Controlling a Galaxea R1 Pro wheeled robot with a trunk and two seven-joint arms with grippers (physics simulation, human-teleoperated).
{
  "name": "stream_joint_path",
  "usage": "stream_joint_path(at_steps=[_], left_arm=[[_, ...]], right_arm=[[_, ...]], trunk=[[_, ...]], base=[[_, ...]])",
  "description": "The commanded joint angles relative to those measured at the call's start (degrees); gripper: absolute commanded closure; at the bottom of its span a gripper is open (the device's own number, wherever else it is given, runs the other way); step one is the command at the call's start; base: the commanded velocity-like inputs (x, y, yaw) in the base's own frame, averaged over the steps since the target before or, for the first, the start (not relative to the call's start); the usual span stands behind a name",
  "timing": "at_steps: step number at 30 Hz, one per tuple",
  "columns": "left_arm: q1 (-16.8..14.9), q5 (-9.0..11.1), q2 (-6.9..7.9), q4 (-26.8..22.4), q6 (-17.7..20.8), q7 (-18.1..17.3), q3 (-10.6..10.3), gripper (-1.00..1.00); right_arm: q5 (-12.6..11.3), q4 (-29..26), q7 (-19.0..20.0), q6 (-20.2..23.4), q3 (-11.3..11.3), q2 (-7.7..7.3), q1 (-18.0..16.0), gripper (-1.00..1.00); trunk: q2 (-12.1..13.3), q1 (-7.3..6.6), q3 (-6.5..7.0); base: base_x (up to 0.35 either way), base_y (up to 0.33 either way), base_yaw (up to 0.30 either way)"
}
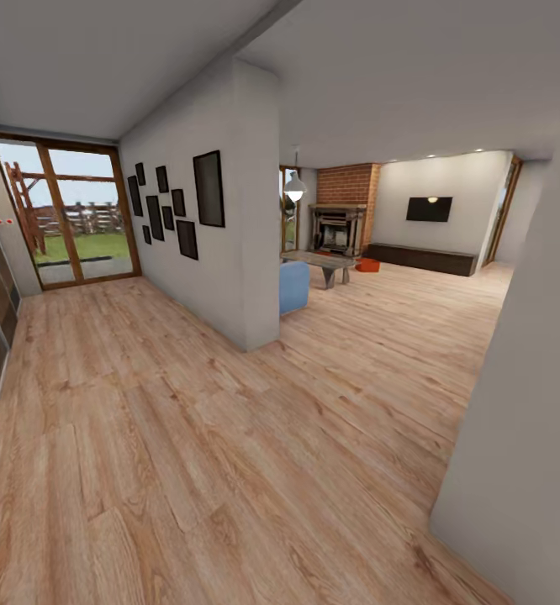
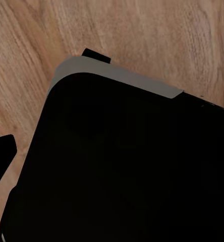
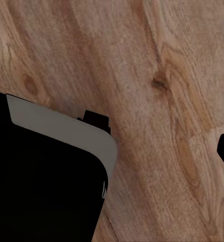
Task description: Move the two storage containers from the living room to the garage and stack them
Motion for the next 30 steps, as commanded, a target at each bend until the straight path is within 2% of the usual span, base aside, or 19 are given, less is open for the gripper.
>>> stream_joint_path(at_steps=[1, 30], left_arm=[[0.0, 0.1, -0.02, 0.0, -0.1, -0.1, 0.4, -1.0], [0.0, 0.0, -0.02, 0.0, -0.1, -0.1, 0.4, -1.0]], right_arm=[[0.5, 0.2, -0.1, -0.3, 0.0, -0.02, -0.1, -1.0], [0.5, 0.2, 0.0, -0.3, 0.1, 0.03, -0.1, -1.0]], trunk=[[0.0, 0.03, -0.06], [0.0, 0.03, -0.06]], base=[[0.323, 0.0, 0.002], [0.323, 0.0, 0.0]])
